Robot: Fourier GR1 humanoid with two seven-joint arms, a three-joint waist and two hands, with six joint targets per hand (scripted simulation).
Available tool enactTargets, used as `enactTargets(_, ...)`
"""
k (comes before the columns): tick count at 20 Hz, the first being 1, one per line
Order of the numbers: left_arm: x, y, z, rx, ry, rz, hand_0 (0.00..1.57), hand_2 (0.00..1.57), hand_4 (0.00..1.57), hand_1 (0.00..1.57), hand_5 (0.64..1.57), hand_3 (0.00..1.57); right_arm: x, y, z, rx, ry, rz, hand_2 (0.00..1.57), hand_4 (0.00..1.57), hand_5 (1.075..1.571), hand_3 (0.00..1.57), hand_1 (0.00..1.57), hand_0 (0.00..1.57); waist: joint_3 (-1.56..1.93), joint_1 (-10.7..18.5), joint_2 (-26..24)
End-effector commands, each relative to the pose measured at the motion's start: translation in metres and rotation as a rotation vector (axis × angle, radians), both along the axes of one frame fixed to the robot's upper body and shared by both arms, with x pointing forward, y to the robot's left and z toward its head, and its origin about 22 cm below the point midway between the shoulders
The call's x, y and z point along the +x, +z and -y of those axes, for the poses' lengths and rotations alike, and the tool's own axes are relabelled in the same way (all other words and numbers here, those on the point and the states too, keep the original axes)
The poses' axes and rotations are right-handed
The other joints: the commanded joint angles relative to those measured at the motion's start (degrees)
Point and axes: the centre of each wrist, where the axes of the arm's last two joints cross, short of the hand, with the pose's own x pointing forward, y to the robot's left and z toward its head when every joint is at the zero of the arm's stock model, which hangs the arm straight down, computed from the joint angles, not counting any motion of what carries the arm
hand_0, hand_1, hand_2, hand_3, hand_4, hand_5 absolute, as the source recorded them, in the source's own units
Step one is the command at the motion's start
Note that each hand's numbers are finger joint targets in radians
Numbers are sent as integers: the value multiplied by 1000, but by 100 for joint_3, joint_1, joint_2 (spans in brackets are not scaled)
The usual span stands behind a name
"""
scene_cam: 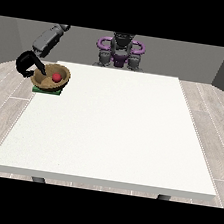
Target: Pick the cup and pour the ball into the bowl, then pick the bowl and place it on the pad
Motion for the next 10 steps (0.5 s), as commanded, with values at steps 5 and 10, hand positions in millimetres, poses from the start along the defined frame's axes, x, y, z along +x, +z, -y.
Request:
enactTargets(5,17,-25,36,-12,-44,-67,0,0,1190,0,1569,0,-1,-16,-3,-44,84,-137,0,0,1400,0,0,0,7,59,-536)
enactTargets(10,9,-46,15,-23,31,-169,0,0,1190,0,1569,0,10,40,6,-84,155,-168,0,200,1375,0,0,0,-10,-296,-1059)
